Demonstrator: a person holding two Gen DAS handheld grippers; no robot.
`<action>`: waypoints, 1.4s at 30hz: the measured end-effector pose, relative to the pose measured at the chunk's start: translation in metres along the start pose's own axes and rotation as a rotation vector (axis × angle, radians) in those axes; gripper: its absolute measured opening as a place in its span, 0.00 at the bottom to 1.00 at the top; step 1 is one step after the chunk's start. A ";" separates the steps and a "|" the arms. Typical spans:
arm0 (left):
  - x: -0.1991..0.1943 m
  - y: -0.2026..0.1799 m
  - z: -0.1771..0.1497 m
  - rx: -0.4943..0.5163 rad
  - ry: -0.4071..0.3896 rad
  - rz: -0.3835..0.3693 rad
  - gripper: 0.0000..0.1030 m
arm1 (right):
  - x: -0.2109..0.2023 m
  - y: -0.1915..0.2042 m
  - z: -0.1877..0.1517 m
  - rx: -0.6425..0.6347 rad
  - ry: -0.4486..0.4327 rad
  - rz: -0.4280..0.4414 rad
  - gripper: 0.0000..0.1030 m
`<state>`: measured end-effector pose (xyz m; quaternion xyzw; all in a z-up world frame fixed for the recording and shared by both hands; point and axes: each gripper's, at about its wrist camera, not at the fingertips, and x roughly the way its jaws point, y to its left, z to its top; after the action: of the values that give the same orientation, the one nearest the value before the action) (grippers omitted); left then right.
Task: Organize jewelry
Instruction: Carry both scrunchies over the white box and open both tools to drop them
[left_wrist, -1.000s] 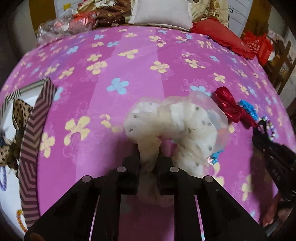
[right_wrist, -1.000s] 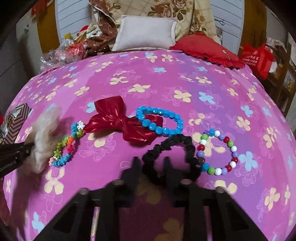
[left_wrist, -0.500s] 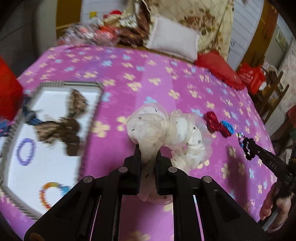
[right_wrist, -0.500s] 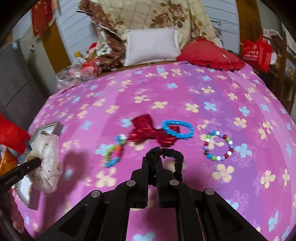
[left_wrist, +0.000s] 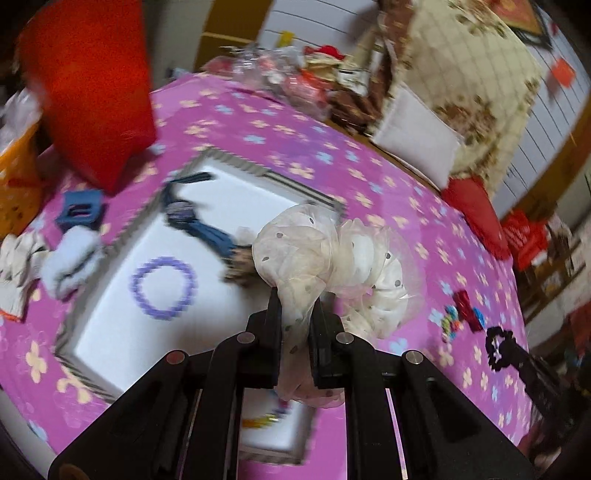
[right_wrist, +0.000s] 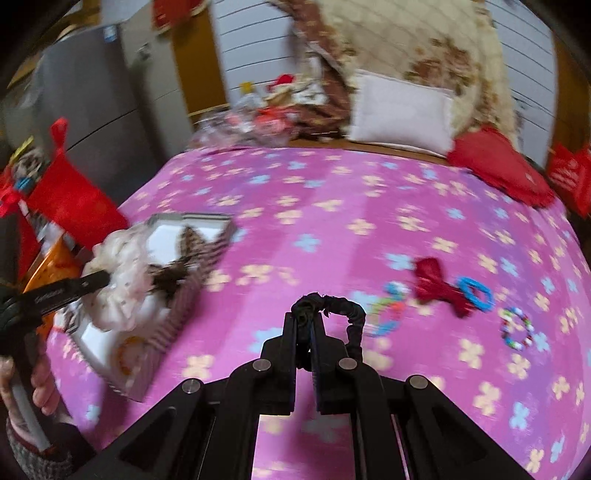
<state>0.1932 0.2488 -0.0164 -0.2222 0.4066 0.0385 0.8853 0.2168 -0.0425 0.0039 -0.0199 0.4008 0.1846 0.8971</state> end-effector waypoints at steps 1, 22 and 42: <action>0.000 0.011 0.003 -0.023 0.000 0.018 0.10 | 0.004 0.013 0.003 -0.016 0.003 0.018 0.06; 0.039 0.097 -0.002 -0.087 0.226 0.347 0.10 | 0.133 0.175 0.010 -0.175 0.191 0.238 0.06; 0.029 0.081 0.003 -0.105 0.171 0.256 0.38 | 0.155 0.158 -0.003 -0.055 0.235 0.264 0.46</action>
<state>0.1942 0.3189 -0.0654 -0.2169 0.5028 0.1530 0.8226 0.2545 0.1529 -0.0931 -0.0129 0.4970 0.3082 0.8111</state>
